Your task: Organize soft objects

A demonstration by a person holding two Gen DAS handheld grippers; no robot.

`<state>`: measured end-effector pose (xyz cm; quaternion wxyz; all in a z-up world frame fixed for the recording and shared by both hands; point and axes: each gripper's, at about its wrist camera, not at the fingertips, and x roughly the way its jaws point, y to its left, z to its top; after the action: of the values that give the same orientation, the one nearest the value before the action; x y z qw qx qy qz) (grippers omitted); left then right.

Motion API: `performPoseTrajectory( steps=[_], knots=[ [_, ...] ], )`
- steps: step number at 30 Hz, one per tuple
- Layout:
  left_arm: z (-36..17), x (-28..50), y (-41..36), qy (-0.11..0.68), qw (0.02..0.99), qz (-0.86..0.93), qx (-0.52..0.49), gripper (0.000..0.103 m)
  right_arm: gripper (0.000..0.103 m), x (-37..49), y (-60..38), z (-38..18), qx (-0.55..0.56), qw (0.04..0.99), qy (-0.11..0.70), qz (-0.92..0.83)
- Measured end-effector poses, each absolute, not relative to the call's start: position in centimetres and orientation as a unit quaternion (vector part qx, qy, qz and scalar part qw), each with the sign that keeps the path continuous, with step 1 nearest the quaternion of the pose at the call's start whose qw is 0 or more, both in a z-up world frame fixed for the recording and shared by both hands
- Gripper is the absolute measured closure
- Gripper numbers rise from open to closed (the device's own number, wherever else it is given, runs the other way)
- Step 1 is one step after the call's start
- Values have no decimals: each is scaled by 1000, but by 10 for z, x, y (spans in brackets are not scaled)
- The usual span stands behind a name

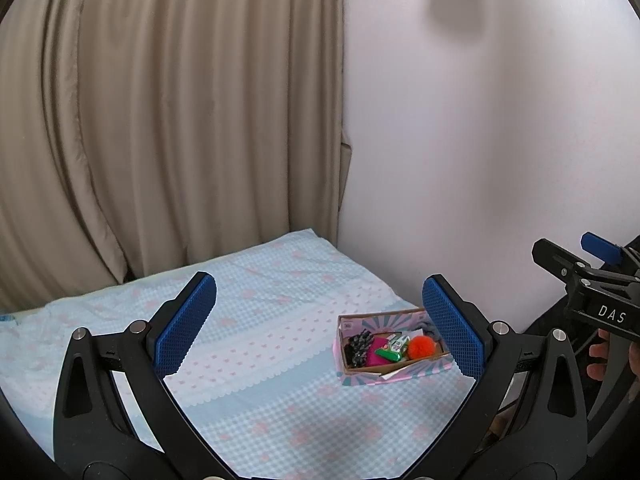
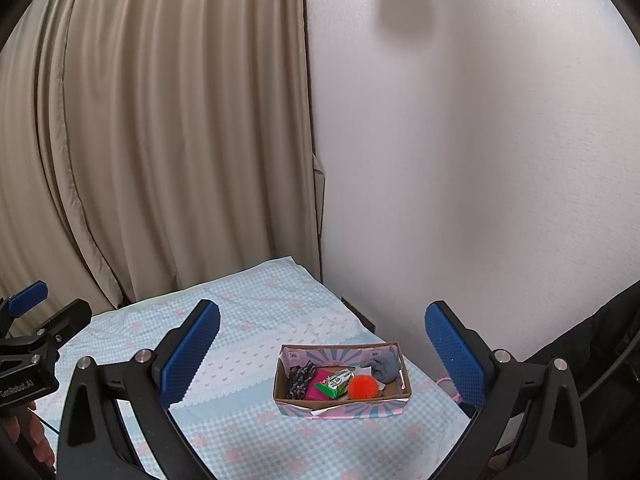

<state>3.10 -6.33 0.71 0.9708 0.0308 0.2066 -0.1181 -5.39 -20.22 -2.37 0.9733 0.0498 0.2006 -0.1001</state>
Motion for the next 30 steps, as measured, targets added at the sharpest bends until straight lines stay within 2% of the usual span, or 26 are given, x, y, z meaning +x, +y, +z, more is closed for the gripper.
performPoseTrajectory(
  steps=[30],
  knots=[
    [9,34,-74,196,975,-98,44,0,1,-52,-205,-23,47,975,194,-101]
  ],
)
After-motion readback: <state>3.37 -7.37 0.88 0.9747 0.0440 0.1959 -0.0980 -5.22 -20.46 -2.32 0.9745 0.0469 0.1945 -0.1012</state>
